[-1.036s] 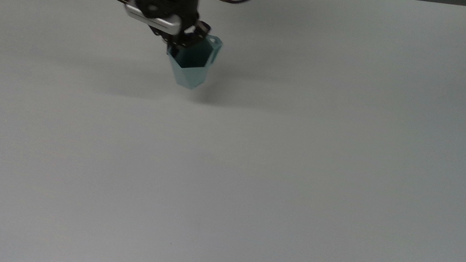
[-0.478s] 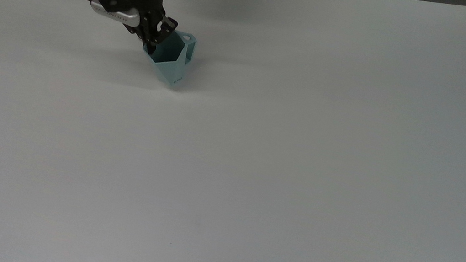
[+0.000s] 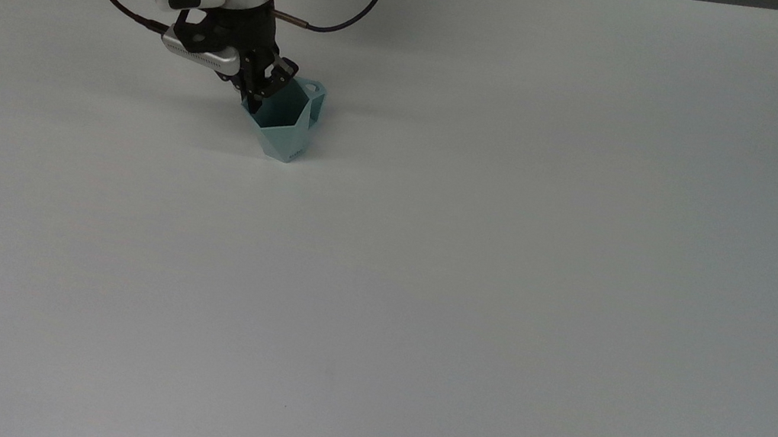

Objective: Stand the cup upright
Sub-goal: 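Lower the cup base onto the table, standing it upright, then open the gripper and raise it away from the cup rim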

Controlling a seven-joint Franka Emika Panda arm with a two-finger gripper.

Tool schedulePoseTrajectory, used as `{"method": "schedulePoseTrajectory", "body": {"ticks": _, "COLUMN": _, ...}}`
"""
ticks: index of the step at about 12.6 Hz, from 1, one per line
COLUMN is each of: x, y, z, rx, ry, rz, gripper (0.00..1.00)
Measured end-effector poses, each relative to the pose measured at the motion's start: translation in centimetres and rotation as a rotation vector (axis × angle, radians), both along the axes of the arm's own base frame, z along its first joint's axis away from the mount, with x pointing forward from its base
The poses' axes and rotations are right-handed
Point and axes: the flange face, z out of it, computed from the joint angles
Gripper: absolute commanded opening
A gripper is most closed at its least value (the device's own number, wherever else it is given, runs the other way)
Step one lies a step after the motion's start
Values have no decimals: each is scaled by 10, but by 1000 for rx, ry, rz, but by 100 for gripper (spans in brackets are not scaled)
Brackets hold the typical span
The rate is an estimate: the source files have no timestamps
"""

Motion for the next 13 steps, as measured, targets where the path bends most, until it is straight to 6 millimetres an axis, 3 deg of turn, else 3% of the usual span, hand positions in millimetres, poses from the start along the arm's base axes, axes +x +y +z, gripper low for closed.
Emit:
{"method": "schedulePoseTrajectory", "body": {"ticks": 1, "x": 1, "y": 0, "z": 0, "rx": 0, "ry": -7, "rz": -1, "gripper": 14}}
{"method": "schedulePoseTrajectory", "body": {"ticks": 2, "x": 1, "y": 0, "z": 0, "rx": 0, "ry": -11, "rz": -1, "gripper": 47}}
{"method": "schedulePoseTrajectory", "body": {"ticks": 3, "x": 1, "y": 0, "z": 0, "rx": 0, "ry": -11, "rz": -4, "gripper": 90}}
{"method": "schedulePoseTrajectory", "body": {"ticks": 4, "x": 1, "y": 0, "z": 0, "rx": 1, "ry": -11, "rz": -9, "gripper": 100}}
{"method": "schedulePoseTrajectory", "body": {"ticks": 9, "x": 3, "y": 1, "z": 14, "rx": 2, "ry": 48, "rz": -8, "gripper": 100}}
{"method": "schedulePoseTrajectory", "body": {"ticks": 11, "x": 7, "y": 2, "z": 46, "rx": 7, "ry": 92, "rz": -2, "gripper": 100}}
{"method": "schedulePoseTrajectory", "body": {"ticks": 13, "x": 15, "y": 3, "z": 91, "rx": 13, "ry": 80, "rz": 3, "gripper": 100}}
